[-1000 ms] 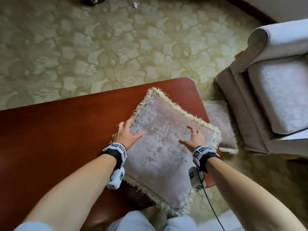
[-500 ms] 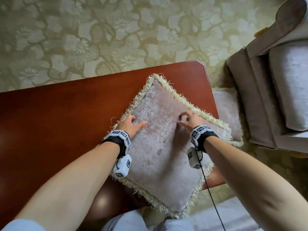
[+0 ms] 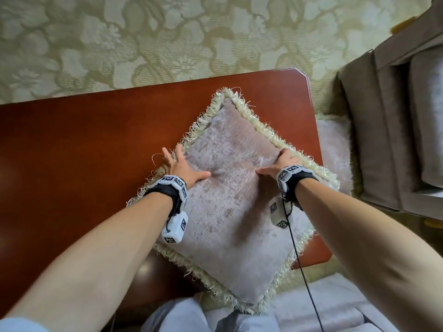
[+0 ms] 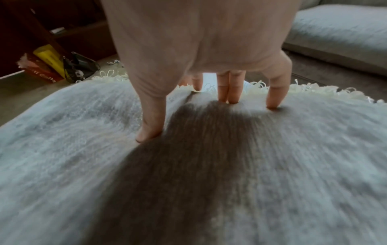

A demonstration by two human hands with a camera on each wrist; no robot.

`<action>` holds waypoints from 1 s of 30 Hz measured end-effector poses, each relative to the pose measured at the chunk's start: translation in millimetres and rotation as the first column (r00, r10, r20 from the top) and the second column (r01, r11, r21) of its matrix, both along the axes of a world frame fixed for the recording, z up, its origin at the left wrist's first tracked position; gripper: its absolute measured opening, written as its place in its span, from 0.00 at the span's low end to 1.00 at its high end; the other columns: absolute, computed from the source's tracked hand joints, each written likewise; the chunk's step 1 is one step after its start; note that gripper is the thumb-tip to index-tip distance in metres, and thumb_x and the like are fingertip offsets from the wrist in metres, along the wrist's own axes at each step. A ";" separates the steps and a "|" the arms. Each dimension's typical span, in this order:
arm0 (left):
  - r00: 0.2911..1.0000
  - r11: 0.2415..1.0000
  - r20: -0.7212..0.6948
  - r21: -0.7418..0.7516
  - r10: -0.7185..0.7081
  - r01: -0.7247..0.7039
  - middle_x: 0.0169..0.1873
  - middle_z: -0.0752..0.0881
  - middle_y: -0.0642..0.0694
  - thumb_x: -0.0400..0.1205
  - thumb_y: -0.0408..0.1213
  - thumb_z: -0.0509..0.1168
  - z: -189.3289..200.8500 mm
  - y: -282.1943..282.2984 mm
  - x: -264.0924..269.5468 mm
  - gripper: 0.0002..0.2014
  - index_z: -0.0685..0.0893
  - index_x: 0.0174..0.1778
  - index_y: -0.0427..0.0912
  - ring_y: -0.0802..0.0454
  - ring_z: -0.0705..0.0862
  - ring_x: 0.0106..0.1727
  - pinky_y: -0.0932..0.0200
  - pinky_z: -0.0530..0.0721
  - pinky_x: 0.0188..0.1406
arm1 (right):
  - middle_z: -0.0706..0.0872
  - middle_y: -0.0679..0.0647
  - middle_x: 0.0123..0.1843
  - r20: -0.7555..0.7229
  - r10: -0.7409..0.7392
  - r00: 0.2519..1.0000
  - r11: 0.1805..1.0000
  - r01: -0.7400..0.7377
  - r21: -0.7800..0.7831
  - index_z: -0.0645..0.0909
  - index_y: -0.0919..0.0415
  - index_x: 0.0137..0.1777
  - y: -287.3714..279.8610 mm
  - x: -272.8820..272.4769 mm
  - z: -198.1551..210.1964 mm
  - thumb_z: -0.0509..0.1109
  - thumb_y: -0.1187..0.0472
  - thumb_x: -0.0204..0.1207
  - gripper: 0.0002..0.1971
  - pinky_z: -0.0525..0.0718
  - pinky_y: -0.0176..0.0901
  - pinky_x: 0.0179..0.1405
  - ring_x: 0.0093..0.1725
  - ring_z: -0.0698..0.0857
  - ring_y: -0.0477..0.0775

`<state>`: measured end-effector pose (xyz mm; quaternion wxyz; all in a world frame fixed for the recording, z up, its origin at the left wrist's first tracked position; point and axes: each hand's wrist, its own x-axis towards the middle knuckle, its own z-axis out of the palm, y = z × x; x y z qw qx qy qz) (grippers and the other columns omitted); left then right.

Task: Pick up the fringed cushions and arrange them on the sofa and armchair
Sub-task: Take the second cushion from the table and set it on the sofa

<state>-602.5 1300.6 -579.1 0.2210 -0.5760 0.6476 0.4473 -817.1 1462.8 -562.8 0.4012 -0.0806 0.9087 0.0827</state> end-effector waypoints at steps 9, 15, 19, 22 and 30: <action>0.999 0.986 -0.052 0.169 -0.005 0.014 0.83 0.60 0.38 0.63 0.51 0.82 -8.8 -10.2 1.9 0.68 0.36 0.85 0.51 0.35 0.77 0.71 0.39 0.76 0.70 | 0.52 0.61 0.86 0.087 0.183 0.979 0.983 -0.182 -0.018 0.42 0.53 0.87 6.1 -16.8 -11.8 0.82 0.30 0.53 0.70 0.56 0.66 0.82 0.85 0.51 0.64; 0.995 0.970 -0.102 0.243 0.010 0.015 0.84 0.60 0.42 0.67 0.50 0.81 2.9 -7.1 9.0 0.62 0.43 0.86 0.48 0.39 0.67 0.79 0.42 0.68 0.77 | 0.58 0.58 0.87 0.304 -0.078 0.950 0.977 0.133 -0.165 0.42 0.56 0.87 29.1 -22.6 0.2 0.86 0.44 0.59 0.67 0.65 0.56 0.78 0.82 0.64 0.64; 0.990 0.955 -0.099 0.269 -0.098 0.121 0.84 0.57 0.40 0.64 0.58 0.80 19.1 10.9 12.6 0.64 0.42 0.86 0.50 0.38 0.63 0.81 0.39 0.66 0.78 | 0.70 0.55 0.80 0.310 -0.008 0.951 1.000 0.015 -0.021 0.56 0.55 0.84 48.5 -9.5 16.2 0.85 0.33 0.51 0.64 0.71 0.59 0.76 0.78 0.71 0.63; 0.978 0.958 -0.042 0.194 -0.206 0.210 0.84 0.57 0.38 0.55 0.72 0.75 30.5 22.4 14.0 0.68 0.46 0.85 0.51 0.35 0.62 0.81 0.34 0.66 0.77 | 0.81 0.46 0.66 0.292 0.076 0.953 0.996 -0.063 -0.055 0.76 0.50 0.69 58.7 -0.8 26.7 0.83 0.29 0.49 0.49 0.76 0.47 0.65 0.68 0.80 0.58; 0.929 0.929 -0.005 0.011 -0.370 0.370 0.74 0.76 0.39 0.56 0.79 0.69 49.2 32.1 27.7 0.65 0.57 0.82 0.40 0.38 0.78 0.70 0.44 0.76 0.71 | 0.82 0.49 0.66 0.241 0.095 0.966 0.983 -0.053 -0.178 0.78 0.55 0.67 72.3 20.5 55.0 0.84 0.47 0.64 0.32 0.70 0.35 0.57 0.62 0.80 0.55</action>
